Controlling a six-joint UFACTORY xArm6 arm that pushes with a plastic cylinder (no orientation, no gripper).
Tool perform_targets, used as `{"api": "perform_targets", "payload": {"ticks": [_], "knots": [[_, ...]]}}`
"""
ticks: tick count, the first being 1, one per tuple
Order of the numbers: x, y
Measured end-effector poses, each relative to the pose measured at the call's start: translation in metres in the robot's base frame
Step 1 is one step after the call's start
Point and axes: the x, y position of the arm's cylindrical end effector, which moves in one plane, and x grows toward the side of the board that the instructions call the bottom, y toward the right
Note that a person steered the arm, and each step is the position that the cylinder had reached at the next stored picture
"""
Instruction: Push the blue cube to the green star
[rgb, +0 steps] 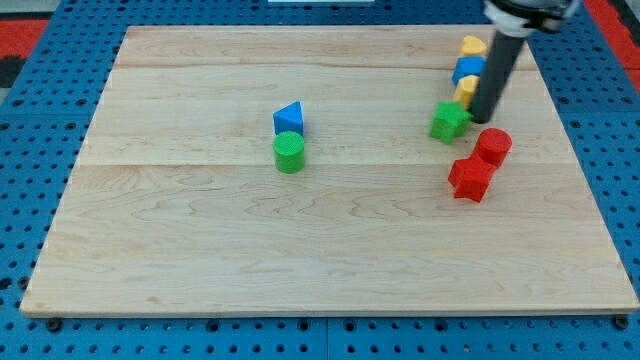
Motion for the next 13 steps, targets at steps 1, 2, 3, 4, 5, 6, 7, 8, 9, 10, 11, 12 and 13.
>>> {"api": "perform_targets", "payload": {"ticks": [1, 2, 3, 4, 5, 6, 7, 8, 9, 10, 11, 12, 13], "knots": [[0.007, -0.069], [0.041, -0.052], [0.039, -0.149], [0.035, -0.149], [-0.003, -0.076], [0.003, 0.02], [0.024, 0.072], [-0.017, 0.119], [-0.039, 0.088], [-0.055, 0.063], [-0.062, 0.041], [-0.064, -0.031], [-0.063, -0.01]]}}
